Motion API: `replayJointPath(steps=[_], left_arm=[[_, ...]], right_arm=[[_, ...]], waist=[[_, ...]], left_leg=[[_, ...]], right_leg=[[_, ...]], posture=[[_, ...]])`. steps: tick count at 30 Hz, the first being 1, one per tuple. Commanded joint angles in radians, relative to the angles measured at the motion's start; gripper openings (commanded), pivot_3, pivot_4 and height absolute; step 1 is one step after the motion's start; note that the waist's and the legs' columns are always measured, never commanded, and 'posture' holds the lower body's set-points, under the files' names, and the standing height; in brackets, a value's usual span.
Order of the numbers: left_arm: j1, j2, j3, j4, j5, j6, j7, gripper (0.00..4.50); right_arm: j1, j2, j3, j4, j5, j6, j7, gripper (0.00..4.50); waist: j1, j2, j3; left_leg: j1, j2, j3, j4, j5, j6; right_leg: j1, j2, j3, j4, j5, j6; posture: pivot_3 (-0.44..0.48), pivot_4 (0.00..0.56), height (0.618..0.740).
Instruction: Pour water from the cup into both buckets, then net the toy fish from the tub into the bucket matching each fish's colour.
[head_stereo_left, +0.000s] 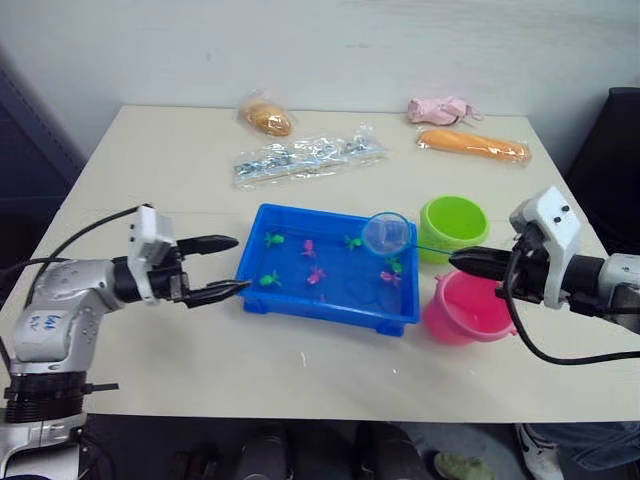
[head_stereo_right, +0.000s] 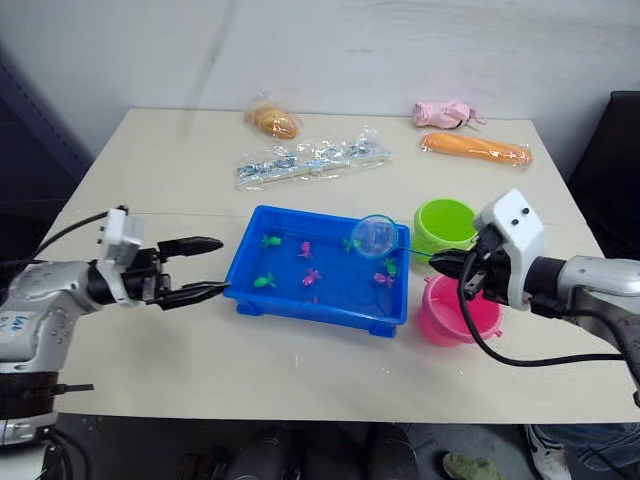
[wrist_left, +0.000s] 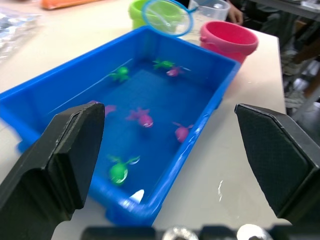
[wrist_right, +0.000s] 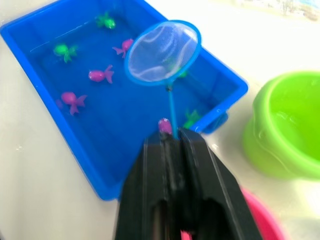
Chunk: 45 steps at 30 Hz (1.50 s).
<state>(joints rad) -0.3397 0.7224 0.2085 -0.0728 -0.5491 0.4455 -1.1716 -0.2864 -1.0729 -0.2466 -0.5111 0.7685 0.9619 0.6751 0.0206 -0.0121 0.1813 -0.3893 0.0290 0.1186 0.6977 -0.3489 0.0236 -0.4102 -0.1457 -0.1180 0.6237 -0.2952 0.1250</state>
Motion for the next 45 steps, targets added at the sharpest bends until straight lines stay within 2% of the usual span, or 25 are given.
replayJointPath(steps=[1,5,8,15,22,37,40,45], left_arm=[[-0.010,-0.007,-0.020,-0.044,-0.020,0.004,0.012,4.47],[-0.022,-0.031,-0.058,-0.049,-0.014,0.008,0.027,4.47],[-0.029,-0.047,-0.082,-0.054,-0.011,0.006,0.031,4.47],[-0.032,-0.067,-0.118,-0.060,0.001,-0.017,0.043,4.47],[-0.013,-0.094,-0.128,-0.080,-0.005,-0.025,0.068,4.47],[-0.011,-0.107,-0.148,-0.075,-0.004,-0.032,0.079,4.47],[-0.008,-0.113,-0.151,-0.079,-0.005,-0.029,0.082,4.47],[-0.003,-0.125,-0.153,-0.074,-0.004,-0.031,0.085,4.47]], right_arm=[[-0.022,-0.039,0.075,0.030,-0.152,-0.184,0.084,0.00],[-0.140,-0.057,0.247,0.066,-0.304,-0.270,0.138,0.00],[-0.194,-0.062,0.329,0.097,-0.397,-0.333,0.187,0.00],[-0.283,-0.044,0.432,0.130,-0.519,-0.341,0.252,0.00],[-0.329,-0.042,0.473,0.187,-0.635,-0.381,0.284,0.00],[-0.327,-0.030,0.517,0.264,-0.802,-0.489,0.360,0.00],[-0.346,-0.061,0.551,0.270,-0.873,-0.554,0.407,0.00],[-0.357,-0.079,0.562,0.234,-0.884,-0.557,0.512,0.00]], waist=[[-0.003,0.000,0.000],[-0.019,0.000,0.000],[-0.022,0.000,0.000],[-0.021,0.000,0.000],[-0.022,0.000,0.000],[-0.020,0.000,0.000],[-0.020,0.000,0.000],[-0.017,0.000,0.000]], left_leg=[[0.000,0.000,0.000,0.000,0.000,0.000],[0.001,0.001,0.001,0.000,0.000,-0.001],[0.001,0.001,0.000,0.000,0.000,-0.001],[0.000,0.002,0.000,0.001,0.000,-0.001],[0.000,0.002,0.000,0.001,0.000,-0.001],[0.000,0.002,0.000,0.001,0.000,-0.001],[0.000,0.002,0.000,0.001,0.000,-0.001],[0.000,0.002,0.000,0.001,0.000,-0.001]], right_leg=[[0.000,0.000,0.000,0.000,0.000,0.000],[0.000,0.001,0.001,0.000,0.000,0.000],[0.000,0.001,0.000,0.000,0.000,0.000],[0.000,0.000,0.000,0.000,0.000,0.000],[0.000,0.000,0.000,0.000,0.000,0.000],[0.000,0.000,0.000,0.000,0.000,0.000],[0.000,0.000,0.000,0.000,0.000,0.000],[0.001,0.000,-0.001,0.000,0.000,0.000]], posture=[[0.000,0.150,0.740],[0.000,0.150,0.740],[0.000,0.150,0.740],[0.000,0.150,0.740],[0.000,0.150,0.740],[0.000,0.150,0.740],[0.000,0.150,0.740],[0.000,0.150,0.740]])
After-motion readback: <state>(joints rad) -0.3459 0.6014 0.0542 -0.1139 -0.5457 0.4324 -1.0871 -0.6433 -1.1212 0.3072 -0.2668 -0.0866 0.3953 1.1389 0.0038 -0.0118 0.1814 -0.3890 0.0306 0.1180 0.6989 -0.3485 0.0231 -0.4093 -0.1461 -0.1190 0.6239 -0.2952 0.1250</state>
